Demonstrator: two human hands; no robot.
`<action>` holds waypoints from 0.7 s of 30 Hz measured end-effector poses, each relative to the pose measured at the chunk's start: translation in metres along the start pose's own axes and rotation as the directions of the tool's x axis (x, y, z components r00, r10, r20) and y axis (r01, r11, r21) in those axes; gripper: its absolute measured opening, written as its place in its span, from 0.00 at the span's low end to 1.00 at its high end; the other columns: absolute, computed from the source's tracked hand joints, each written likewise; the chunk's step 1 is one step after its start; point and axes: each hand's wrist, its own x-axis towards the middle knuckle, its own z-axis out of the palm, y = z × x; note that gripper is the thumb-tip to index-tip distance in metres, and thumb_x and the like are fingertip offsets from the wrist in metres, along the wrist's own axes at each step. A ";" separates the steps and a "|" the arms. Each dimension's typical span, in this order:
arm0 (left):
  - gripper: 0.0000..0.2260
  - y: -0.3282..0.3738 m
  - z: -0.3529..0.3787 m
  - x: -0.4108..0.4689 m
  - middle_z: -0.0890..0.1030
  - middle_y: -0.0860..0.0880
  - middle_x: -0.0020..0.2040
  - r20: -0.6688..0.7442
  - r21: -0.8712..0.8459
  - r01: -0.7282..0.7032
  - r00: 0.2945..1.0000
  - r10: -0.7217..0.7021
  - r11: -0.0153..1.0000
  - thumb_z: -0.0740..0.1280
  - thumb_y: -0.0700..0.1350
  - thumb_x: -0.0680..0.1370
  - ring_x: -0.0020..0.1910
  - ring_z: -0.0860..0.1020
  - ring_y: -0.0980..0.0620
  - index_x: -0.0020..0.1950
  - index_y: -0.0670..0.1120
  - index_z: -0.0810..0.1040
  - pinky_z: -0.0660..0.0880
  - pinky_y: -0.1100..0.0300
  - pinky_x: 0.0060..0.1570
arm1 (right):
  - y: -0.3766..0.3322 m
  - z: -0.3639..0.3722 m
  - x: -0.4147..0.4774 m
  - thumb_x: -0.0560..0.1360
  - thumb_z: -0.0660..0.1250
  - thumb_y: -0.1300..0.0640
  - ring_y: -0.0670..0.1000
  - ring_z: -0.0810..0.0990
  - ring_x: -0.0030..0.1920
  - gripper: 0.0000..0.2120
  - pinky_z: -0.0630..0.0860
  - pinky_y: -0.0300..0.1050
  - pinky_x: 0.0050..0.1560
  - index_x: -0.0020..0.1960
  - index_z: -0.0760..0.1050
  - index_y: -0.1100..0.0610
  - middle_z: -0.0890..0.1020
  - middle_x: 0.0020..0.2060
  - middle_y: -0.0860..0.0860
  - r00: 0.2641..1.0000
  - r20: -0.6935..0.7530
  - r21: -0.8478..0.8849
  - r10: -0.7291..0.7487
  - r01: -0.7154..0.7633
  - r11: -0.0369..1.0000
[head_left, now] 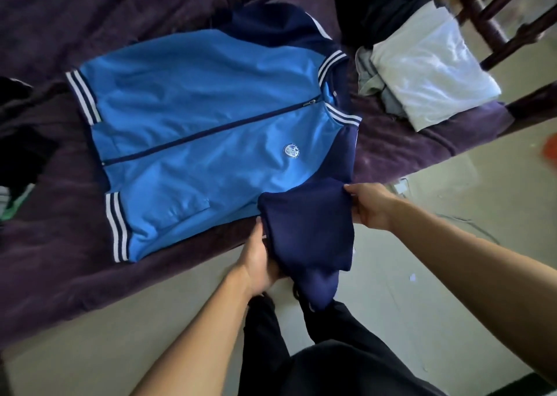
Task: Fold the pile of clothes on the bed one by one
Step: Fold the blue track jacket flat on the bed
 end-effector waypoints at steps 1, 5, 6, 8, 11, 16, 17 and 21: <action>0.28 0.016 0.002 -0.003 0.83 0.46 0.54 -0.011 0.032 -0.006 1.000 0.006 0.999 0.53 0.69 0.76 0.47 0.83 0.46 0.55 0.52 0.82 0.77 0.52 0.43 | -0.012 0.005 0.001 0.81 0.58 0.62 0.50 0.80 0.30 0.08 0.77 0.41 0.25 0.48 0.75 0.61 0.80 0.35 0.53 1.000 -0.020 -0.015 -0.015 0.015 1.000; 0.30 0.105 0.023 -0.005 0.83 0.40 0.49 -0.029 -0.132 -0.182 0.983 0.180 0.974 0.49 0.63 0.80 0.42 0.83 0.46 0.58 0.40 0.76 0.77 0.54 0.46 | -0.068 0.025 0.012 0.81 0.53 0.62 0.52 0.75 0.35 0.12 0.77 0.43 0.34 0.43 0.70 0.56 0.75 0.37 0.53 0.993 0.023 0.009 -0.113 0.113 0.994; 0.27 0.123 0.028 -0.002 0.81 0.40 0.54 -0.100 -0.215 -0.281 0.959 0.265 0.935 0.52 0.60 0.81 0.45 0.82 0.45 0.64 0.39 0.72 0.77 0.54 0.50 | -0.078 0.028 0.014 0.81 0.51 0.61 0.54 0.76 0.40 0.11 0.77 0.46 0.42 0.43 0.69 0.55 0.76 0.41 0.54 0.990 0.043 0.021 -0.135 0.134 0.991; 0.27 0.149 0.026 0.005 0.70 0.39 0.69 -0.282 -0.250 -0.435 0.887 0.365 0.865 0.55 0.56 0.81 0.61 0.76 0.43 0.75 0.42 0.58 0.70 0.50 0.63 | -0.083 0.027 0.017 0.81 0.52 0.59 0.54 0.76 0.42 0.10 0.74 0.46 0.47 0.43 0.68 0.54 0.76 0.42 0.53 0.984 0.061 -0.006 -0.166 0.167 0.986; 0.24 0.150 -0.003 0.017 0.69 0.41 0.69 -0.467 0.089 -0.401 0.792 0.394 0.912 0.57 0.54 0.81 0.69 0.68 0.43 0.75 0.47 0.60 0.65 0.48 0.66 | -0.057 0.019 0.023 0.79 0.58 0.59 0.50 0.75 0.32 0.10 0.71 0.41 0.39 0.39 0.68 0.52 0.76 0.34 0.50 0.982 -0.029 -0.110 -0.186 0.182 0.977; 0.12 0.090 -0.073 0.036 0.79 0.38 0.52 -0.577 0.708 0.050 0.617 0.535 0.705 0.67 0.47 0.76 0.52 0.78 0.40 0.54 0.41 0.78 0.73 0.49 0.49 | 0.026 0.036 0.037 0.72 0.73 0.52 0.51 0.77 0.38 0.08 0.74 0.42 0.36 0.44 0.78 0.55 0.79 0.36 0.50 0.990 -0.002 -0.418 -0.139 0.125 0.900; 0.14 0.076 -0.086 0.038 0.80 0.38 0.55 -0.544 0.793 0.160 0.620 0.566 0.588 0.69 0.47 0.74 0.55 0.78 0.41 0.56 0.41 0.79 0.73 0.51 0.52 | 0.039 0.046 0.039 0.71 0.74 0.50 0.50 0.77 0.38 0.11 0.73 0.42 0.36 0.46 0.79 0.56 0.80 0.36 0.50 0.992 0.033 -0.437 -0.121 0.123 0.891; 0.12 0.039 -0.112 0.031 0.82 0.45 0.53 -0.437 0.893 0.216 0.624 0.648 0.395 0.67 0.53 0.75 0.53 0.78 0.45 0.53 0.48 0.81 0.68 0.60 0.46 | 0.058 0.084 0.044 0.74 0.71 0.53 0.49 0.77 0.30 0.09 0.68 0.37 0.29 0.41 0.75 0.58 0.80 0.33 0.52 0.992 0.104 -0.491 -0.076 0.117 0.863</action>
